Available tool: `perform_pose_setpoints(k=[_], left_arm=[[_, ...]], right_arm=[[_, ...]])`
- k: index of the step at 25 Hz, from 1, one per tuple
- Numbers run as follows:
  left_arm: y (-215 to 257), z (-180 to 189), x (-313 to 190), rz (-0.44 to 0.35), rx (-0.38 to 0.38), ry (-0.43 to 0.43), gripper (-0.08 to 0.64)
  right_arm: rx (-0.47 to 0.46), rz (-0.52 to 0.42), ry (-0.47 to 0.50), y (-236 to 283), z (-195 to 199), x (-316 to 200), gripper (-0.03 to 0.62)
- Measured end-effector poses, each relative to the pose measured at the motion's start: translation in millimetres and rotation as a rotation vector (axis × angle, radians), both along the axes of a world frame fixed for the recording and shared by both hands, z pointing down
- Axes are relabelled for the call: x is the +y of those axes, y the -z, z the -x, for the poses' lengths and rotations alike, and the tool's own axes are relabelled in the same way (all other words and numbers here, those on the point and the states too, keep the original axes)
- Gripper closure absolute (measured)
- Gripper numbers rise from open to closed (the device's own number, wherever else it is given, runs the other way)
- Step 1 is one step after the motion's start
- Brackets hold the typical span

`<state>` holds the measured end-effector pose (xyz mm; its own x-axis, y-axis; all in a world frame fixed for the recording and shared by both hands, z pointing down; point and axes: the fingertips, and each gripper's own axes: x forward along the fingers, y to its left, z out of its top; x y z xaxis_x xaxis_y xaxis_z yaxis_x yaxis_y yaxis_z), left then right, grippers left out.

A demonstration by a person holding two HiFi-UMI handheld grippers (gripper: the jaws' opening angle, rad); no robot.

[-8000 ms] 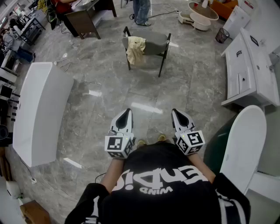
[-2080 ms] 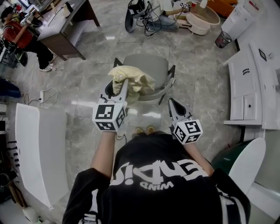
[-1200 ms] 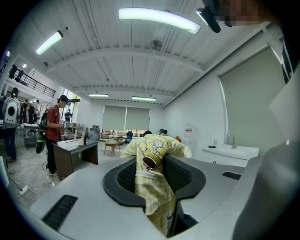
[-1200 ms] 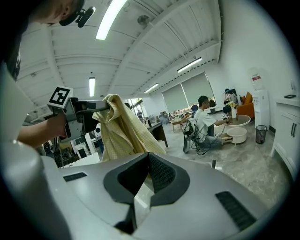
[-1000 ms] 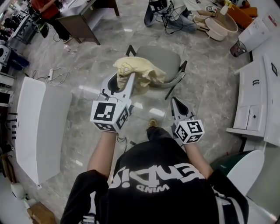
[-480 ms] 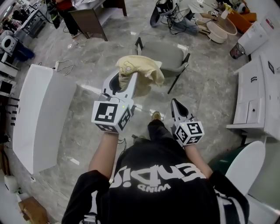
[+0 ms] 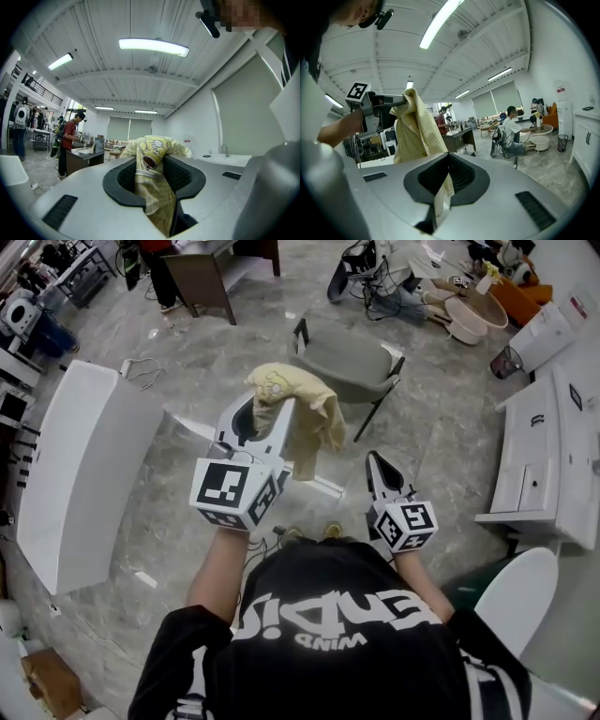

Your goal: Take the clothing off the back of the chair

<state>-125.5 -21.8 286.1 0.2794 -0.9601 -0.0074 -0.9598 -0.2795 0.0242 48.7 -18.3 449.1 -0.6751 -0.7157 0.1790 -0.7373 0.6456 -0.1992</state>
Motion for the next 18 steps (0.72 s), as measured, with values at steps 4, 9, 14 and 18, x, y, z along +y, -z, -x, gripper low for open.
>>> perform_pose_setpoints(k=[4, 9, 14, 18], left_arm=[[-22.1, -3.4, 10.2, 0.044, 0.009, 0.012, 0.430], [-88.0, 1.0, 22.3, 0.135, 0.045, 0.041, 0.428], [-151.3, 4.3, 32.5, 0.202, 0.073, 0.074, 0.428], [-175.7, 7.6, 40.4, 0.270, 0.086, 0.110, 0.428]], right_arm=[[-0.010, -0.013, 0.011, 3.5, -4.3, -4.3, 0.578], [-0.013, -0.012, 0.039, 0.6, 0.3, -5.6, 0.578], [-0.011, 0.009, 0.056, -10.2, -1.3, -1.3, 0.578], [-0.016, 0.023, 0.057, -14.9, -1.3, -0.1, 0.578]])
